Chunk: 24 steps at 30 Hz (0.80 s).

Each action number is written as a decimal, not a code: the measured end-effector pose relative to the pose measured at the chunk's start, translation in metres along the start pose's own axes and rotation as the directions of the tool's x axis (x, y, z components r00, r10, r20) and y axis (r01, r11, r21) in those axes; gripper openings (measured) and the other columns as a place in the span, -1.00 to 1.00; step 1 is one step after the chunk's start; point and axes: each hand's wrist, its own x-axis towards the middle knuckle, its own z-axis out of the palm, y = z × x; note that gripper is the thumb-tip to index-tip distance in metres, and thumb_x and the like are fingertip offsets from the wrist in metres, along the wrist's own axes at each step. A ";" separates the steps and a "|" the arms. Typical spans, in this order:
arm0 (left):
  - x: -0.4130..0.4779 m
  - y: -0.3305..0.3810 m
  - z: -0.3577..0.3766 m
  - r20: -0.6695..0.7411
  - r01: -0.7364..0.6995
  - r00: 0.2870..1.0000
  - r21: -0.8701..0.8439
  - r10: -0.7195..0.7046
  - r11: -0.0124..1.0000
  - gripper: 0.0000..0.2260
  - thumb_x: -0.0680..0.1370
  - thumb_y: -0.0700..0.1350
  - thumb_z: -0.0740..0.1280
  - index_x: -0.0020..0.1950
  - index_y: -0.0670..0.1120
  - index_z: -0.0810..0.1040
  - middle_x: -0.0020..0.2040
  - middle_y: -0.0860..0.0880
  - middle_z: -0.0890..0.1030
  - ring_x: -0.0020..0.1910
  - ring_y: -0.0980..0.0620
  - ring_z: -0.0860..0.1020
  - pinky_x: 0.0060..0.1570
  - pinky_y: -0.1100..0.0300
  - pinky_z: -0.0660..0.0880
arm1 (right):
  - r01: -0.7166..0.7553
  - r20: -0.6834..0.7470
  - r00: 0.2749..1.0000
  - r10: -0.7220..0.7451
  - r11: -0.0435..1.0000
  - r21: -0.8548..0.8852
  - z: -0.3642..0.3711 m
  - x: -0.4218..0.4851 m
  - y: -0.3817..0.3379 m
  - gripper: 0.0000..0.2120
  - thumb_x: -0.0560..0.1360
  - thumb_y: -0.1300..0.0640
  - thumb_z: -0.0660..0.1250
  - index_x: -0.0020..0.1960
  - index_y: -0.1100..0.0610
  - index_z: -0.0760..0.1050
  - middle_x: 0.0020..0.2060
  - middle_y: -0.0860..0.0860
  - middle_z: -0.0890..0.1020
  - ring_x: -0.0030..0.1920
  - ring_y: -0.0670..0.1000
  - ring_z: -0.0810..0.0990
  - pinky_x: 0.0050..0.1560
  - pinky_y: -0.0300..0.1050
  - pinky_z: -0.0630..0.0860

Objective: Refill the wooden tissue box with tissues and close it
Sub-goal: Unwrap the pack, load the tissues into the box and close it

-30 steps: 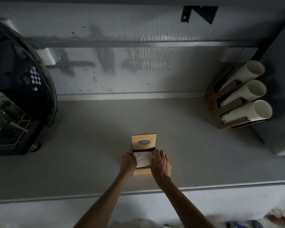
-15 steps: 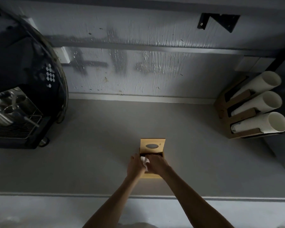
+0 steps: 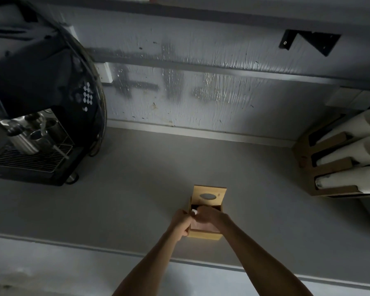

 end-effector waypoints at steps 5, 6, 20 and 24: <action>0.002 -0.001 -0.003 0.016 0.037 0.999 -0.041 -0.037 0.998 -0.78 0.50 -0.04 0.33 0.08 -0.11 0.48 0.04 -0.13 0.57 0.06 -0.13 0.57 -0.11 0.00 0.61 | 0.010 0.009 1.000 -0.010 1.000 0.000 -0.011 -0.003 -0.002 -0.63 0.59 0.00 0.15 0.33 0.12 0.44 0.22 0.06 0.59 0.15 0.06 0.56 0.04 -0.13 0.44; 0.002 -0.001 -0.002 0.022 0.041 0.999 -0.049 -0.040 0.998 -0.78 0.51 -0.05 0.32 0.09 -0.12 0.48 0.04 -0.13 0.55 0.06 -0.14 0.56 -0.10 -0.01 0.60 | 0.006 -0.014 1.000 -0.006 1.000 -0.030 -0.011 -0.004 -0.003 -0.64 0.59 0.03 0.15 0.33 0.13 0.45 0.21 0.07 0.60 0.17 0.08 0.56 0.04 -0.14 0.44; 0.004 -0.003 -0.002 0.027 0.107 0.994 -0.169 -0.104 0.980 -0.77 0.44 -0.04 0.42 0.00 -0.12 0.51 -0.13 -0.10 0.53 -0.08 -0.11 0.53 -0.24 0.11 0.53 | 0.017 -0.089 0.996 -0.007 0.994 0.110 0.006 -0.008 -0.002 -0.66 0.56 -0.04 0.15 0.21 0.09 0.52 0.12 0.10 0.62 0.16 0.15 0.57 0.14 0.02 0.47; 0.002 -0.002 -0.002 0.058 0.103 0.994 -0.181 -0.093 0.978 -0.71 0.33 -0.04 0.45 0.00 -0.12 0.62 -0.09 -0.10 0.53 -0.09 -0.10 0.51 -0.27 0.14 0.48 | 0.073 -0.054 0.996 -0.070 0.995 0.067 0.008 -0.010 0.001 -0.62 0.62 -0.09 0.02 0.25 0.03 0.48 0.17 0.05 0.61 0.22 0.10 0.54 0.27 0.00 0.42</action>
